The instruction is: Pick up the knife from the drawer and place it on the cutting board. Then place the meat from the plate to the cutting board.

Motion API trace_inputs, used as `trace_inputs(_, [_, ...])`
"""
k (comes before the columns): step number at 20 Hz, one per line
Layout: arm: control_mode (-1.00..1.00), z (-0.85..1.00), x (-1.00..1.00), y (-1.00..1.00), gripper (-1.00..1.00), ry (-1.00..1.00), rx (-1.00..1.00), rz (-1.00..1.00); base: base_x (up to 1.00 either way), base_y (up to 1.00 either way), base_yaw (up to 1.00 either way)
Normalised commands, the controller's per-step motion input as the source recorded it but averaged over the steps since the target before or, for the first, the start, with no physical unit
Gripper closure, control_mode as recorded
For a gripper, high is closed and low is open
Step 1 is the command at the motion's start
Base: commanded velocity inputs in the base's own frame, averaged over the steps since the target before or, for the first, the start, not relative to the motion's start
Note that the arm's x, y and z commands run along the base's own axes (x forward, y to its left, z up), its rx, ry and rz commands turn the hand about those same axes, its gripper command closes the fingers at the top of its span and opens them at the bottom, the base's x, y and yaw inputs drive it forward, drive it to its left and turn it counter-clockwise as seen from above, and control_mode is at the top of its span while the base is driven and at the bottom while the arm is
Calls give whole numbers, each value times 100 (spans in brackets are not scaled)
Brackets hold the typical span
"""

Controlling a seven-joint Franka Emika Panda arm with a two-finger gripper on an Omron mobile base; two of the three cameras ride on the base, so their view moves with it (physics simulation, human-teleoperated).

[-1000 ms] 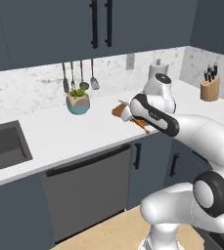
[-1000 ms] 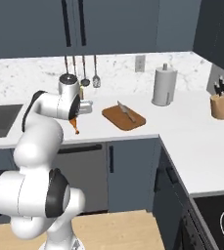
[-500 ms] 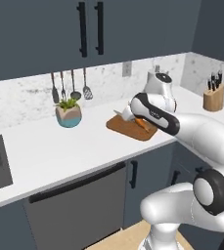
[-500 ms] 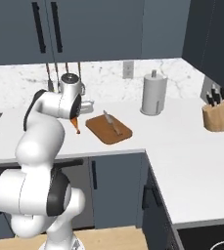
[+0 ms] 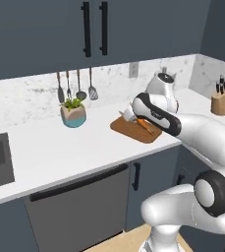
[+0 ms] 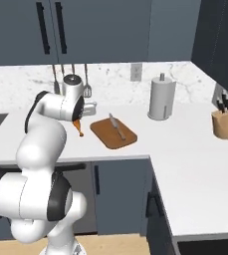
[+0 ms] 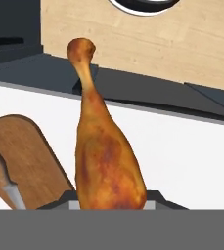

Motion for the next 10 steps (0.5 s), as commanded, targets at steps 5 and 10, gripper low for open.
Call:
trace_inputs(5, [100, 0, 0, 0, 100, 0, 0, 0, 34, -36, 21])
trace_inputs(10, [100, 0, 0, 0, 100, 0, 0, 0, 46, -32, 17])
